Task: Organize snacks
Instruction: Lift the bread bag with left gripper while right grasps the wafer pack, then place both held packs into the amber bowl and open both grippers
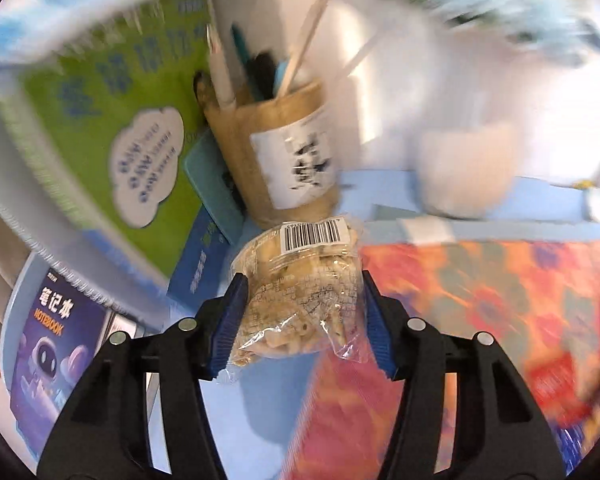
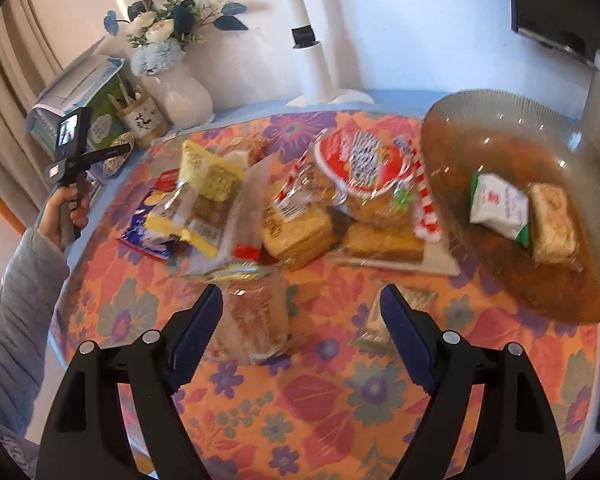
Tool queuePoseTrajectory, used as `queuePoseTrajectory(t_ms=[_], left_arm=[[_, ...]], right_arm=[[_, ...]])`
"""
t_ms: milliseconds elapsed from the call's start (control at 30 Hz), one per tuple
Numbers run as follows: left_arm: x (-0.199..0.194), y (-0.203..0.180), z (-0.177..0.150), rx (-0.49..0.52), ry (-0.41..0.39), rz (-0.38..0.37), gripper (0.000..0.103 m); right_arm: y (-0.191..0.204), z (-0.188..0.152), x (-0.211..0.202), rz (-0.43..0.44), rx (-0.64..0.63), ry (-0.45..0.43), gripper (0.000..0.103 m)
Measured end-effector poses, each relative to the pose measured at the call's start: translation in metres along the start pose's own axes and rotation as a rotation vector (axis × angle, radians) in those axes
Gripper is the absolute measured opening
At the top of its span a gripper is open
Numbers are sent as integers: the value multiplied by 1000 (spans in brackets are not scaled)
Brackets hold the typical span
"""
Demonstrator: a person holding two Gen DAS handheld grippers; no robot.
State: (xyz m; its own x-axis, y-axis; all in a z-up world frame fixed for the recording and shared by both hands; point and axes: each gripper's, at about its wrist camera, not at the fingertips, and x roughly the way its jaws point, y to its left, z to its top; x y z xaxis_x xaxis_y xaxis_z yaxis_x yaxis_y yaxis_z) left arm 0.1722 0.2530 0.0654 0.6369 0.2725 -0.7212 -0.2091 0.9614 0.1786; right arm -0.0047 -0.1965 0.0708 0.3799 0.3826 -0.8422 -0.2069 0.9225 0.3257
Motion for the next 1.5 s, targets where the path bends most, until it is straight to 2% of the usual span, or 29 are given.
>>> queuePoseTrajectory(t_ms=[100, 233, 333, 400, 500, 567, 600, 667, 700, 767, 933, 1133, 1333, 1500], left_arm=[[-42, -9, -18, 2, -20, -81, 56], [-100, -35, -60, 17, -47, -156, 56], [-123, -49, -84, -26, -48, -221, 56], [-131, -59, -104, -70, -49, -263, 56], [-139, -74, -129, -117, -49, -318, 56], [-153, -80, -143, -124, -47, -342, 56], [-160, -81, -147, -123, -45, -352, 56], [-171, -89, -154, -109, -45, -370, 56], [-175, -94, -156, -98, -45, -376, 56], [-179, -101, -159, -76, -39, -387, 56], [-192, -120, -159, -21, -52, -406, 56], [-218, -154, -151, 47, -90, -456, 56], [-251, -214, -119, 154, -129, -554, 56], [-272, -291, -84, 280, -117, -666, 56]], right_arm=[[8, -17, 19, 95, 34, 79, 80], [15, -27, 35, 111, 47, 112, 80], [27, -27, 37, 69, 17, 79, 81], [39, -25, 39, 22, -39, 40, 86], [51, -23, 47, -58, -116, -6, 86], [54, -22, 52, -82, -154, -28, 86], [56, -22, 56, -96, -176, -35, 84], [58, -21, 59, -116, -196, -37, 66], [59, -22, 59, -117, -197, -41, 64], [57, -26, 51, -109, -195, -55, 60], [45, -39, 19, -104, -174, -94, 59], [7, -40, -31, -115, -83, -146, 59], [-64, -11, -87, -149, 64, -228, 59], [-133, 13, -105, -208, 204, -260, 59]])
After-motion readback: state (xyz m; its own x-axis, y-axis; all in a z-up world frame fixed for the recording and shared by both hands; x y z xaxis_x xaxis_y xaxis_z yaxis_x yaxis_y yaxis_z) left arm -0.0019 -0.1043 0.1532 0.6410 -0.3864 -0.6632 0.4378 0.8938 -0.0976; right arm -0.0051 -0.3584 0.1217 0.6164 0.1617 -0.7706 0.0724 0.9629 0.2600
